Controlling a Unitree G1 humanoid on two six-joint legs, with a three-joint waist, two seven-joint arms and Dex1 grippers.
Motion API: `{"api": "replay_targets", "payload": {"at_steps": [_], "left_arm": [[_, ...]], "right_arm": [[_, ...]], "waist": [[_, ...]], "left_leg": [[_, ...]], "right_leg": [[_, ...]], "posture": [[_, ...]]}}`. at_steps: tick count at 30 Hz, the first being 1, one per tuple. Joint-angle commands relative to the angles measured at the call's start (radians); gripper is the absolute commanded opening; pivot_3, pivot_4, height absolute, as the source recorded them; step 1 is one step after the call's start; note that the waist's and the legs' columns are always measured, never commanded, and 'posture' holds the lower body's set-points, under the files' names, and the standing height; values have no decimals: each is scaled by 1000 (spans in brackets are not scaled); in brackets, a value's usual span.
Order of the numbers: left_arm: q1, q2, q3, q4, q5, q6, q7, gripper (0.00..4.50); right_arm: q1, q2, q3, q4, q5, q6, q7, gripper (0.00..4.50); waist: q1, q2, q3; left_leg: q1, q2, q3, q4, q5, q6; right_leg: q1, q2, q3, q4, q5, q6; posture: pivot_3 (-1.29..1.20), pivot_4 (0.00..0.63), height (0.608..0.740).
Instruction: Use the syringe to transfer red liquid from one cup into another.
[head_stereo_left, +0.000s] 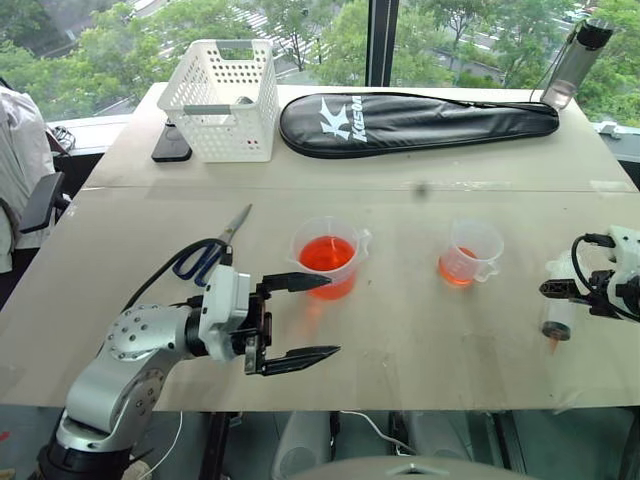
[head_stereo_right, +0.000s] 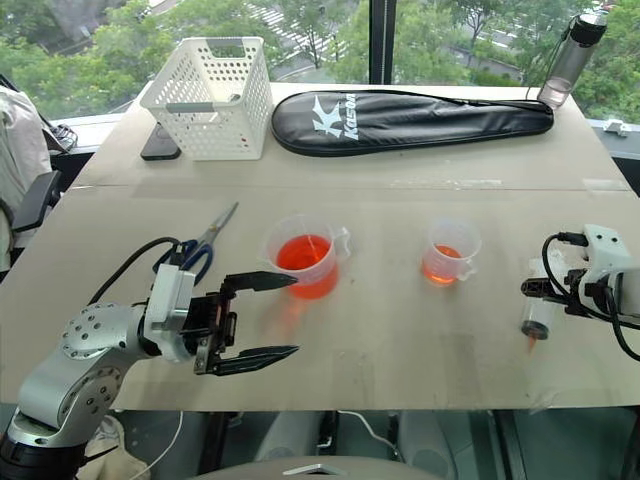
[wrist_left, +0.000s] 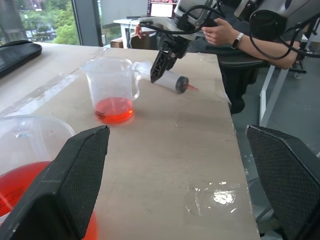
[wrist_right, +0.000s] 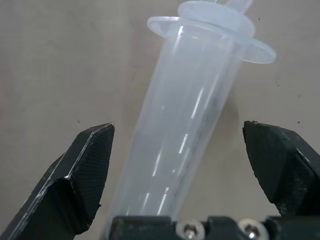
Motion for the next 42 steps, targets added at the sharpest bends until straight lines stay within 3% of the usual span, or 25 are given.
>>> {"api": "replay_targets", "payload": {"at_steps": [1,2,4,5,11,14,17,21,26,29,33,36,38,42], "left_arm": [[-19,2,-11,-37,0,0,13,4500],[-22,2,-12,-36,0,2,16,4500],[-26,3,-14,-35,1,2,20,4500],[-27,3,-15,-34,1,2,21,4500],[-41,29,5,-61,-91,97,55,4500],[-74,80,60,-83,-228,208,78,4500],[-93,112,92,-88,-306,266,90,4500],[-165,166,118,-83,-432,361,87,4500],[-311,212,149,29,-672,520,192,4500],[-412,230,171,162,-833,613,299,4500],[-565,210,196,369,-936,658,462,4500],[-702,155,198,498,-834,609,637,4500],[-651,129,240,428,-765,571,713,4500],[-667,148,231,390,-686,589,683,4500]], "right_arm": [[-1,-44,36,30,36,6,-10,3109],[2,-54,47,30,40,6,-4,2346],[8,-68,61,24,47,6,3,1680],[13,-74,65,18,49,6,6,1561],[168,-134,-46,-265,-61,-55,180,1555],[309,-88,-332,-388,78,-97,357,1550],[390,-64,-469,-508,112,-164,501,1550],[431,-38,-571,-662,463,-349,645,1548],[205,35,-255,-779,453,-642,531,1548],[-9,176,-28,-815,229,-760,513,1548],[-173,288,219,-790,-74,-825,546,1548],[-260,399,420,-708,-352,-937,644,1547],[-302,491,539,-622,-524,-1064,742,1547],[-355,625,646,-460,-652,-1173,905,1547]], "waist": [[-1,0,0],[0,0,0],[-1,0,0],[-2,0,0],[2,0,0],[2,1,2],[-4,2,2],[-9,1,3],[-18,-1,6],[-26,-3,7],[-23,-3,10],[-17,-3,11],[-23,-3,10],[-29,-7,11]], "left_leg": [[0,0,0,0,0,0],[0,0,0,0,0,0],[0,0,0,0,0,0],[0,0,0,0,0,0],[-1,0,-1,0,0,0],[-2,0,-3,0,0,0],[-1,0,-2,0,0,0],[1,2,-1,0,0,0],[2,4,-2,2,0,0],[1,3,-2,2,0,0],[-1,2,-2,2,0,-1],[-2,0,-3,1,1,-2],[-3,-1,-2,1,3,-5],[-9,-3,0,1,3,-5]], "right_leg": [[0,0,0,0,0,0],[0,0,0,0,0,0],[0,0,0,0,0,0],[0,0,0,0,0,0],[0,-1,-1,0,0,1],[-1,-1,-2,-1,-1,2],[0,-1,-2,0,-2,4],[1,-1,0,0,-3,6],[1,0,-1,0,-3,7],[1,-1,-1,0,-3,8],[-2,-1,-1,1,-2,6],[-2,-2,-2,1,-1,3],[-3,-2,-2,0,-1,4],[-12,-5,3,1,0,4]], "posture": [[0,150,724],[0,150,724],[0,150,724],[0,150,724],[0,150,724],[0,150,724],[0,150,724],[0,150,724],[0,150,724],[0,150,724],[0,150,724],[0,150,724],[0,150,724],[0,150,724]]}}
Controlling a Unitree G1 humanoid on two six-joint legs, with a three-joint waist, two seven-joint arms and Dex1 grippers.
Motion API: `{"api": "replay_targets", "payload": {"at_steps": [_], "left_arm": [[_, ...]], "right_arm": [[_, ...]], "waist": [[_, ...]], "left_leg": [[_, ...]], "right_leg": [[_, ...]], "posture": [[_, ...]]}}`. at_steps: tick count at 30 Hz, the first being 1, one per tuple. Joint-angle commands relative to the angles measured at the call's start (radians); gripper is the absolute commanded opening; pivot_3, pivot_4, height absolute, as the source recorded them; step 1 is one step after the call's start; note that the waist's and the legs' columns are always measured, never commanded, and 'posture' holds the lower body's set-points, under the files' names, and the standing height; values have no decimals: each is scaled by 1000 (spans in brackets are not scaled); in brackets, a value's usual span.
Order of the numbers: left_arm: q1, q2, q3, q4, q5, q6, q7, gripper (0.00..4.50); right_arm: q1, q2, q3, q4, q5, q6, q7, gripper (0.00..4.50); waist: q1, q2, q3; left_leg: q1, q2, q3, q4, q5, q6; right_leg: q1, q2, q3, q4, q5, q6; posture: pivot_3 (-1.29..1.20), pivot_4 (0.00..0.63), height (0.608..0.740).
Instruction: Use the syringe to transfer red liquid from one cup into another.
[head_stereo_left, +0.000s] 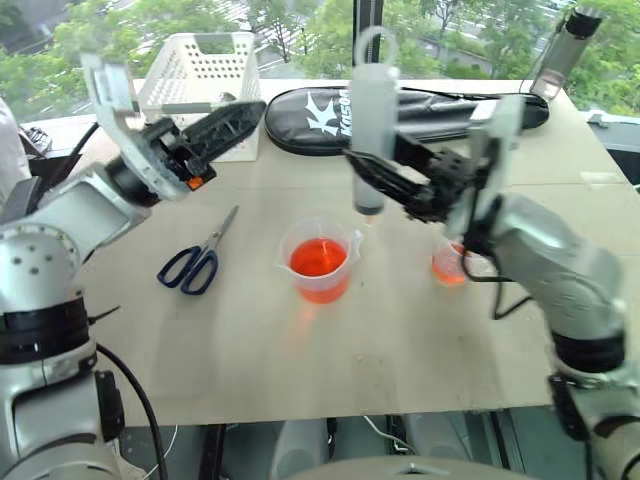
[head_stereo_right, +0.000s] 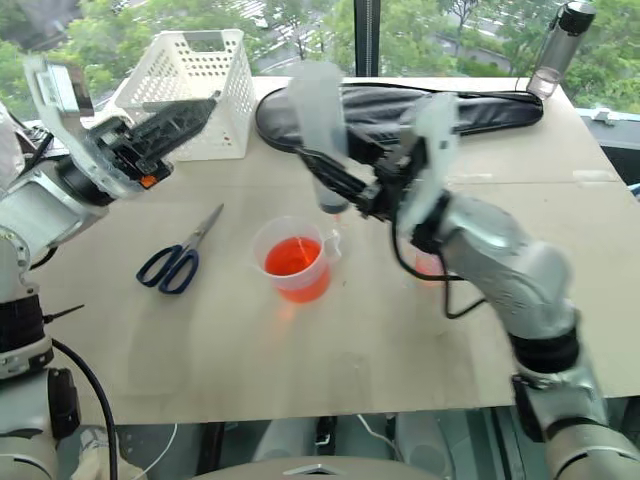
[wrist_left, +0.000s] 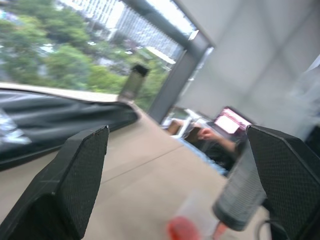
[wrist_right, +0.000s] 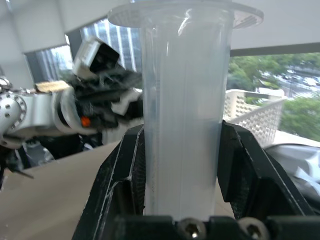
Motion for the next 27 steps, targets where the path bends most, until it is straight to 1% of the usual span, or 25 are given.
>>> {"api": "replay_targets", "payload": {"at_steps": [1,3,6,9,12,14,16,20,24,27], "left_arm": [[-53,49,-2,-45,94,2,-32,4500],[-90,66,-21,-36,155,-8,-85,4500],[-153,78,-15,8,177,7,-147,4500],[-192,126,-36,33,213,33,-287,4500],[-231,159,-31,93,187,106,-384,4500],[-265,186,-33,144,188,149,-456,4500],[-292,203,-43,182,217,163,-510,4500],[-341,213,-86,206,311,132,-587,4500],[-340,197,-116,152,396,89,-625,4500],[-305,186,-139,101,479,14,-648,4500]], "right_arm": [[-49,69,56,87,-101,-109,150,1547],[-54,106,74,125,-120,-122,204,1547],[-52,137,97,173,-176,-148,267,1545],[-48,160,120,230,-245,-183,309,1544],[-44,184,115,253,-275,-191,325,1530],[-43,197,109,272,-302,-199,323,1529],[-42,207,104,288,-328,-205,318,1529],[-45,227,93,321,-393,-227,280,1529],[-42,249,100,326,-459,-238,241,1528],[-37,265,110,321,-499,-250,227,1525]], "waist": [[5,-1,0],[8,-1,0],[8,-2,0],[2,-2,0],[1,-2,0],[1,-2,0],[1,-2,0],[4,-2,0],[2,-2,0],[2,-2,0]], "left_leg": [[-6,0,-1,1,0,0],[-8,0,-3,2,0,-1],[-7,-1,-2,3,1,-1],[-6,-2,-2,4,1,-1],[-3,-2,-1,4,1,-1],[-3,-1,-1,4,1,-1],[-4,-1,-1,4,1,-2],[-5,-1,-1,4,1,-2],[-6,-2,-1,4,1,-2],[-6,-1,-1,4,1,-2]], "right_leg": [[-6,0,-1,1,0,0],[-8,0,-3,3,0,0],[-7,1,-5,5,0,0],[-7,1,-5,9,0,0],[-8,2,-4,13,0,-1],[-9,3,-4,14,0,-1],[-9,4,-4,14,0,-1],[-9,3,-4,14,0,-1],[-10,3,-4,14,0,-1],[-11,3,-3,14,0,-1]], "posture": [[0,150,724],[0,150,724],[0,150,724],[0,150,724],[0,150,724],[0,150,724],[0,150,724],[0,150,724],[0,150,724],[0,150,724]]}}
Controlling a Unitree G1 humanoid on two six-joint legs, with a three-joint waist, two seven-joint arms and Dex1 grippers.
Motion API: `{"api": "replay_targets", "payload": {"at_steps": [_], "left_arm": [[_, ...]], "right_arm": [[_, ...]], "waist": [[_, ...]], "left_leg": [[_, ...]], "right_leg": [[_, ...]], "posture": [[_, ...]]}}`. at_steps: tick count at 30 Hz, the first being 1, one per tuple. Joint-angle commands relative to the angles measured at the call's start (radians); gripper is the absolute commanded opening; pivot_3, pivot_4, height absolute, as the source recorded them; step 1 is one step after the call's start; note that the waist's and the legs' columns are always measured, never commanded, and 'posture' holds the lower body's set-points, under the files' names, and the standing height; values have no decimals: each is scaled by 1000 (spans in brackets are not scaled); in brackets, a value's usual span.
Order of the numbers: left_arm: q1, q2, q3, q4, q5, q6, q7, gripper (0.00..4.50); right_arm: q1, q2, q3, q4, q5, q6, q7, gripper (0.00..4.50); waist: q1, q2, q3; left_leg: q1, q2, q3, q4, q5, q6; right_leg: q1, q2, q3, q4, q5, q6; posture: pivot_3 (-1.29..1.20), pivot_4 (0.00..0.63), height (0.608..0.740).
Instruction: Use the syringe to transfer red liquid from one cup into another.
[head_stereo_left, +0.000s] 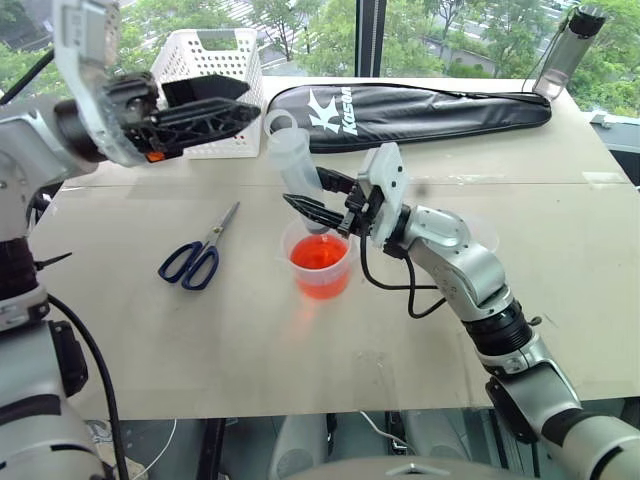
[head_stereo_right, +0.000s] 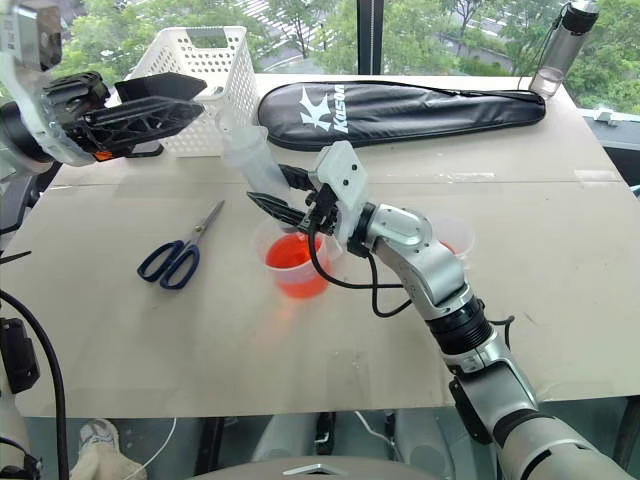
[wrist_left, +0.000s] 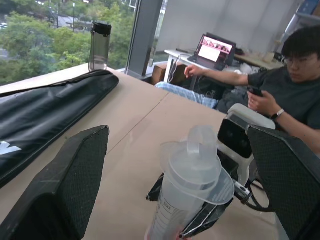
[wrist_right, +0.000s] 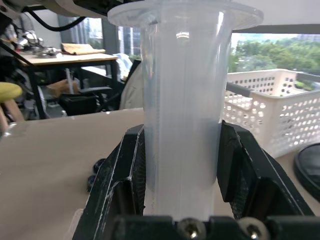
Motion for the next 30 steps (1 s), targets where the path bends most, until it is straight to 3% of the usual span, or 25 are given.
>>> {"api": "replay_targets", "payload": {"at_steps": [1,4,7,11,19,23,26,29,30], "left_arm": [[24,-5,-8,-73,85,-88,-27,4500],[42,-19,-12,-79,140,-135,-33,4500],[27,-37,-6,-67,160,-139,-27,3811],[12,-54,6,-69,155,-123,-24,2057],[-51,-64,33,-9,103,-31,-29,2048],[-37,-56,11,-19,143,-63,-62,2048],[-41,-58,-9,-24,163,-81,-92,1300],[-36,-51,-32,-20,196,-118,-144,7],[-40,-52,-36,-10,207,-129,-156,0]], "right_arm": [[-1,21,-17,-29,-35,-33,-19,1520],[-1,31,-20,-29,-42,-32,-12,1517],[-1,36,-24,-30,-41,-29,0,1517],[-1,31,-22,-34,-41,-23,22,1515],[4,22,-31,-43,-44,-14,47,1511],[5,22,-32,-45,-43,-13,51,1511],[4,24,-33,-46,-35,-12,60,1511],[6,24,-38,-52,-15,-3,79,1511],[7,23,-40,-55,-3,5,90,1511]], "waist": [[0,0,0],[0,0,0],[0,0,0],[1,0,0],[-1,0,0],[-1,0,0],[-1,0,0],[-1,0,0],[-1,0,0]], "left_leg": [[0,0,0,0,0,0],[0,0,0,0,0,0],[0,0,0,0,0,0],[0,0,0,0,0,0],[0,0,0,0,0,0],[0,0,0,0,0,0],[0,0,0,0,0,0],[0,0,0,0,0,0],[0,0,0,0,0,0]], "right_leg": [[0,0,0,0,0,0],[0,0,1,0,0,0],[0,0,1,1,0,0],[0,0,0,0,0,0],[0,0,0,1,0,0],[0,0,0,1,0,0],[0,0,0,1,0,0],[0,0,0,1,0,0],[0,0,0,1,0,0]], "posture": [[0,150,724],[0,150,724],[0,150,724],[0,150,724],[0,150,724],[0,150,724],[0,150,724],[0,150,724],[0,150,724]]}}
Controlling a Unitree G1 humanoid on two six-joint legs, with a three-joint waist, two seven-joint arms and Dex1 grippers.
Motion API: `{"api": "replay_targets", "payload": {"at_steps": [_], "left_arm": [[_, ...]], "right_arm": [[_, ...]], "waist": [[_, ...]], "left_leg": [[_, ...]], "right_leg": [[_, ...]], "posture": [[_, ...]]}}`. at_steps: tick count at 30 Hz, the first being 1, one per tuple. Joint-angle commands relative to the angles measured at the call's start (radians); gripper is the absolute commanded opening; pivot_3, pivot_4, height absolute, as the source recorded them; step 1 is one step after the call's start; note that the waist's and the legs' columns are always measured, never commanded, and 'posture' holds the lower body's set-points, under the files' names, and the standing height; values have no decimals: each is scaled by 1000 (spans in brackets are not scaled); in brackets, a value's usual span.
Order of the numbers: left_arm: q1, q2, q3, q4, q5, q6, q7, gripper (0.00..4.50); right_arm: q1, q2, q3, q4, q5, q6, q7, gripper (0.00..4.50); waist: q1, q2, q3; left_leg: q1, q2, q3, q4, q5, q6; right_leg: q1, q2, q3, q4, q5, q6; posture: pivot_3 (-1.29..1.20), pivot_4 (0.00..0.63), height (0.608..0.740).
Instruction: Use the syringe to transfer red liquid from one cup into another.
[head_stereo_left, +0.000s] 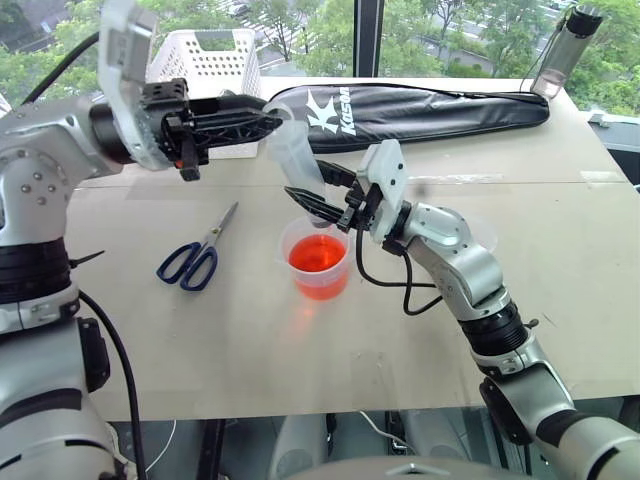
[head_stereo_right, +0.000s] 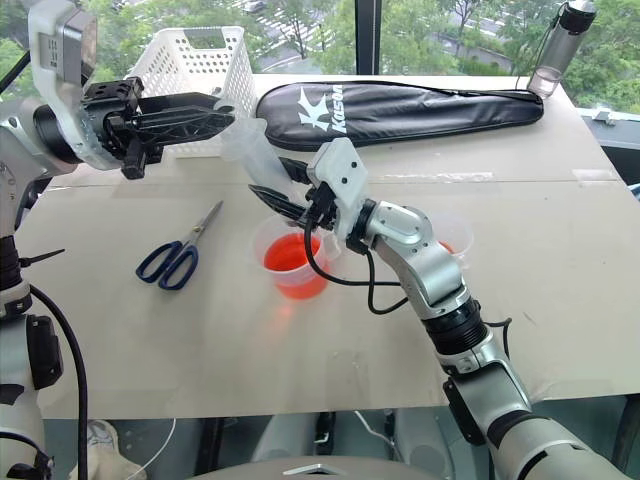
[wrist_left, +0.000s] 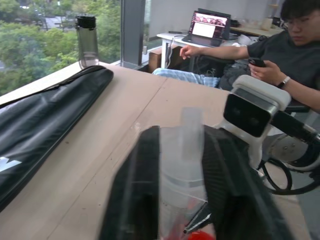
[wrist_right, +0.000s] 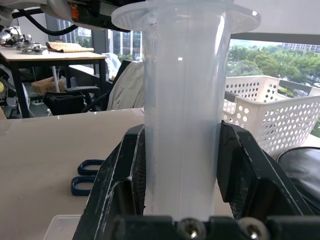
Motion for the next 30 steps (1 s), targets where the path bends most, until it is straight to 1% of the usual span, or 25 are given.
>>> {"api": "replay_targets", "payload": {"at_steps": [1,4,8,13,17,19,22,24,27,30], "left_arm": [[-23,21,-6,17,51,-53,-41,0],[-51,14,-20,56,80,-81,-76,0],[-90,25,-64,122,143,-161,-171,0],[-171,28,-117,249,206,-248,-296,0],[-251,16,-164,373,279,-343,-369,0],[-287,5,-184,421,309,-357,-375,0],[-301,4,-214,444,356,-349,-355,0],[-286,6,-210,424,373,-337,-321,0],[-259,-7,-185,366,388,-284,-213,0],[-201,-12,-136,236,350,-153,-85,0]], "right_arm": [[3,4,-6,-58,47,11,57,1511],[7,0,-12,-64,82,35,89,1511],[13,-3,-34,-75,152,82,140,1510],[11,8,-77,-58,223,114,171,1499],[8,8,-90,-47,240,106,196,1499],[2,5,-77,-32,198,65,194,1499],[-8,10,-49,-6,102,-9,155,1499],[-10,24,-38,2,50,-43,121,1499],[-4,46,-21,0,-14,-78,71,1499],[10,74,-12,-20,-36,-73,30,1498]], "waist": [[0,0,0],[1,0,0],[1,0,0],[1,0,0],[1,0,0],[2,0,0],[0,0,0],[-2,0,0],[-3,0,0],[-2,0,0]], "left_leg": [[0,0,0,0,0,0],[0,0,0,0,0,0],[0,0,0,1,0,0],[0,0,0,1,0,0],[0,0,1,1,0,0],[-1,0,0,1,0,0],[-1,0,1,1,0,0],[-1,0,1,1,0,0],[-2,0,1,1,0,0],[-2,0,1,1,0,0]], "right_leg": [[0,0,0,0,0,0],[0,0,0,0,0,0],[0,1,0,0,0,0],[0,1,0,0,0,0],[0,1,0,0,0,0],[0,2,0,0,0,0],[0,1,0,0,0,0],[-1,2,0,0,0,0],[-2,1,1,1,0,0],[-2,0,1,0,0,0]], "posture": [[0,150,724],[0,150,724],[0,150,724],[0,150,724],[0,150,724],[0,150,724],[0,150,724],[0,150,724],[0,150,724],[0,150,724]]}}
